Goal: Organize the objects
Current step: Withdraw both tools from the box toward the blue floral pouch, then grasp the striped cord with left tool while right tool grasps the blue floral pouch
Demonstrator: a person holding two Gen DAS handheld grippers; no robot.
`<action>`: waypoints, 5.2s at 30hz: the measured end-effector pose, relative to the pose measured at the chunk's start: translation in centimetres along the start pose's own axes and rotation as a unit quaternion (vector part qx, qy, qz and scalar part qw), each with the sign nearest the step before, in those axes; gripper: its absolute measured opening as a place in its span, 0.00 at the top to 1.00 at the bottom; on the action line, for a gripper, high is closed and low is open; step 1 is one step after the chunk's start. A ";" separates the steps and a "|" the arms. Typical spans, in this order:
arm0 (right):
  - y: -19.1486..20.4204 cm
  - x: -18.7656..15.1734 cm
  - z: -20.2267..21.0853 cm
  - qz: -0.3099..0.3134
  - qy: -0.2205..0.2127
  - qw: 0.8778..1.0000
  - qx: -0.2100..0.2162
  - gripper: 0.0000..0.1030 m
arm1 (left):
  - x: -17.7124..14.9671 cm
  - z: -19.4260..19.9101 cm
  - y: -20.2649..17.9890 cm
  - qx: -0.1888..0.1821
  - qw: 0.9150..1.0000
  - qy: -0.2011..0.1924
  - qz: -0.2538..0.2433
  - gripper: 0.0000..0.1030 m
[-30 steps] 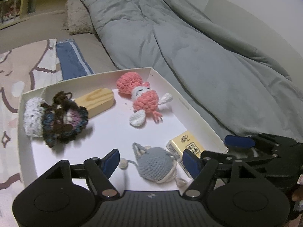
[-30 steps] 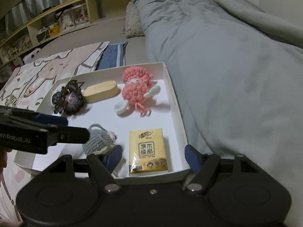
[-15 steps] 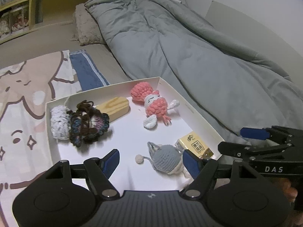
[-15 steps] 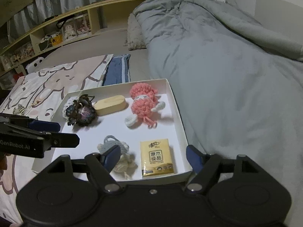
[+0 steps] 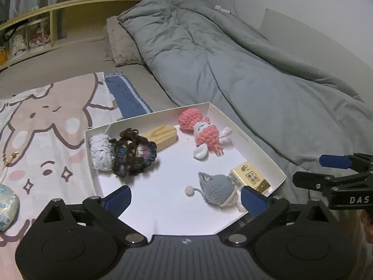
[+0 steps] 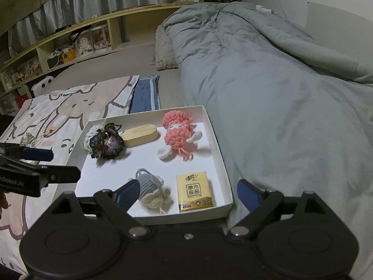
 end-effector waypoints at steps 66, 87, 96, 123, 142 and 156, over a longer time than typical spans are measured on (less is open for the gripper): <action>30.1 6.8 -0.8 0.099 -0.052 0.983 0.144 0.00 | -2.9 19.7 26.5 0.202 0.971 -0.087 0.091 0.00; 35.8 6.8 -3.8 0.083 -0.096 0.978 0.164 0.00 | -2.6 17.8 34.3 0.238 0.953 -0.113 0.149 0.00; 40.2 5.0 -6.9 0.148 -0.095 0.969 0.177 0.00 | -1.2 14.4 36.8 0.222 0.953 -0.130 0.159 0.00; 48.5 -1.6 -16.4 0.201 0.027 0.928 0.312 0.00 | -4.2 3.1 43.4 0.121 0.977 -0.019 0.175 0.27; 47.2 -1.5 -16.1 0.233 0.022 0.935 0.268 0.19 | -4.8 2.9 42.8 0.156 0.979 -0.012 0.134 0.52; 41.9 3.2 -12.8 0.143 0.006 0.962 0.234 0.19 | -3.7 8.4 40.0 0.160 0.971 -0.060 0.165 0.52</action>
Point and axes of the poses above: each gripper's, at about its wrist camera, not at the fingertips, and z roughly against the way its jaws point, y to its left, x to its top, the point moved 9 cm from there along -z, roughly the way its jaws point, and after that the axes turned 6 degrees about -x, right-handed, at the moved point
